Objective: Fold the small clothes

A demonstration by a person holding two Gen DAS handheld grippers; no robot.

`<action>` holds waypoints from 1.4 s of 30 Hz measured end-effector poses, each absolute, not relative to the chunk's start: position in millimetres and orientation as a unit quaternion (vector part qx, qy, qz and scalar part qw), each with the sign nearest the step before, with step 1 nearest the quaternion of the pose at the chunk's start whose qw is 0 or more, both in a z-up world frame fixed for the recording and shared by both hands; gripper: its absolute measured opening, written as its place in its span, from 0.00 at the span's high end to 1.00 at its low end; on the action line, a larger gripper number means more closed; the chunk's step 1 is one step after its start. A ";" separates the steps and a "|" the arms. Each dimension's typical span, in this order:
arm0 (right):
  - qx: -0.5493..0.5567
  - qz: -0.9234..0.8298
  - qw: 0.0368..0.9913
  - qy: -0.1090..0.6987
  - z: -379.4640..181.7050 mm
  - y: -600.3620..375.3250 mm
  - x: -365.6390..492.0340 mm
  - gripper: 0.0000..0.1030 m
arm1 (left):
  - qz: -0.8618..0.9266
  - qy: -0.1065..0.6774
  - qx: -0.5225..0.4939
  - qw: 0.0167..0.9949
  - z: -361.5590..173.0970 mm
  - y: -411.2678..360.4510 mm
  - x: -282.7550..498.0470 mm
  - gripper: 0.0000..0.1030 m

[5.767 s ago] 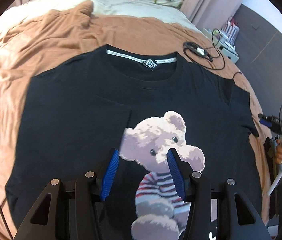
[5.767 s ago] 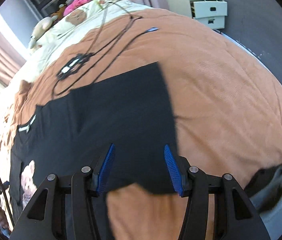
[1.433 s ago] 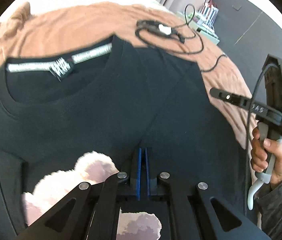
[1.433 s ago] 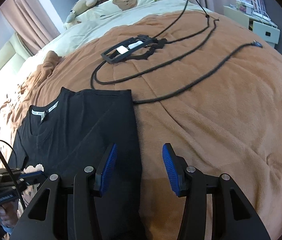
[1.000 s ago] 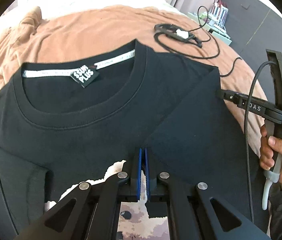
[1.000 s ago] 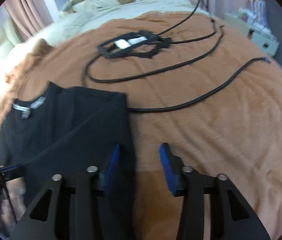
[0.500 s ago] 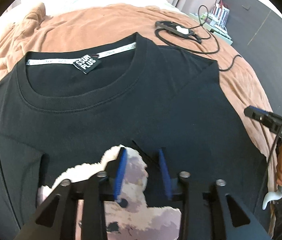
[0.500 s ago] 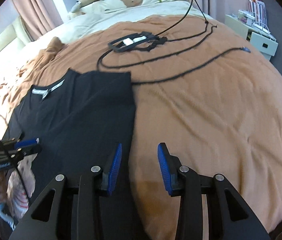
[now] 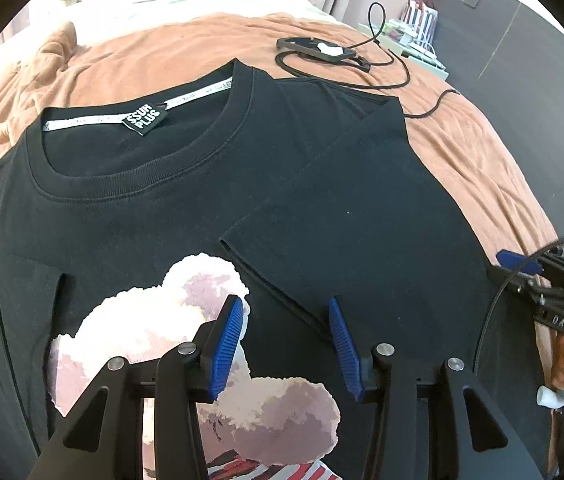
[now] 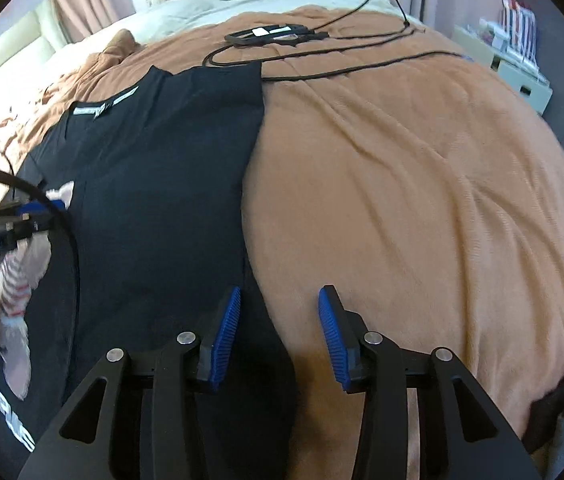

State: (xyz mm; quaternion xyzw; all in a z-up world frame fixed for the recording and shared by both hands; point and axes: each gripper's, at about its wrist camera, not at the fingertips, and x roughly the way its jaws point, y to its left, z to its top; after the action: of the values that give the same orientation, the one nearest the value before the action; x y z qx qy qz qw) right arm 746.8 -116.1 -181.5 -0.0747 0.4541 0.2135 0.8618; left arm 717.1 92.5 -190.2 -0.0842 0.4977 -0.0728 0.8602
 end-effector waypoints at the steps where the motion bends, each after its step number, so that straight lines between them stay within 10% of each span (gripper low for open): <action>1: -0.087 0.209 0.864 0.450 -182.1 -114.6 742.9 0.63 | -0.073 0.498 -0.085 0.860 -190.1 92.8 716.4 0.54; 21: -0.080 0.166 0.876 0.445 -153.6 -109.4 696.1 0.62 | -0.048 0.470 -0.130 0.872 -135.4 146.4 638.6 0.54; 27: -0.050 0.189 0.875 0.443 -127.9 -123.9 657.5 0.33 | -0.014 0.454 -0.144 0.879 -102.3 161.6 582.6 0.40; 42: -0.022 0.212 0.881 0.422 -75.5 -161.9 543.9 0.08 | 0.030 0.417 -0.163 0.894 -66.5 153.8 421.5 0.12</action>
State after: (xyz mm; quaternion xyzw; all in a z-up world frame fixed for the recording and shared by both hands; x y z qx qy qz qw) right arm 543.9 -161.9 -75.5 -0.0218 0.4221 0.2116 0.8812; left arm 421.5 153.8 -66.5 -0.1628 0.4173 0.0300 0.8936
